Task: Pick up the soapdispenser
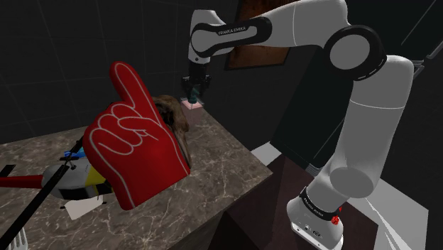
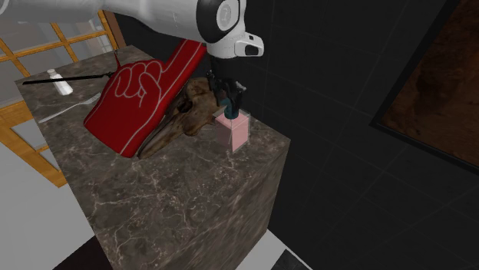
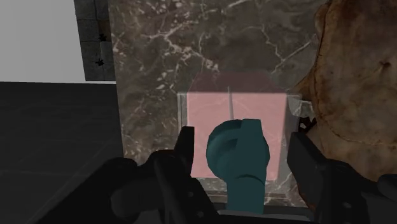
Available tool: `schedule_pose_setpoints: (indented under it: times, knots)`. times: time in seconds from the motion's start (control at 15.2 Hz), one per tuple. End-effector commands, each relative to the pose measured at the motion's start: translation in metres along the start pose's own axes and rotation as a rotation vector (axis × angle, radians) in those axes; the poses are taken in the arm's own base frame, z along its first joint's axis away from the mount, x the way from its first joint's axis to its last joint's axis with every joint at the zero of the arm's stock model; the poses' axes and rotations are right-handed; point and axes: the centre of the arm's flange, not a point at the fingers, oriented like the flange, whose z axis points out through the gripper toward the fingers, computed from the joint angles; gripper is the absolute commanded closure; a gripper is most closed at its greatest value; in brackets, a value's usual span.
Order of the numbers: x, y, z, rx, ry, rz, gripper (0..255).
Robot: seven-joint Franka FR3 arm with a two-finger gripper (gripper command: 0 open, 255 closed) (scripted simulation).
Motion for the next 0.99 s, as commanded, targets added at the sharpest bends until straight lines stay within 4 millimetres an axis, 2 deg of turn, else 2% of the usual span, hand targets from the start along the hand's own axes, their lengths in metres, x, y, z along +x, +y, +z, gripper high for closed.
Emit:
schedule_pose_setpoints:
  times: [0.0, 0.53, 0.92]
  knots:
    - [0.0, 0.0, 0.001, 0.0, 0.0, 0.0, 255]
    - [0.0, 0.0, 0.0, 0.0, 0.0, 0.0, 255]
    - [0.0, 0.0, -0.031, 0.0, 0.0, 0.0, 255]
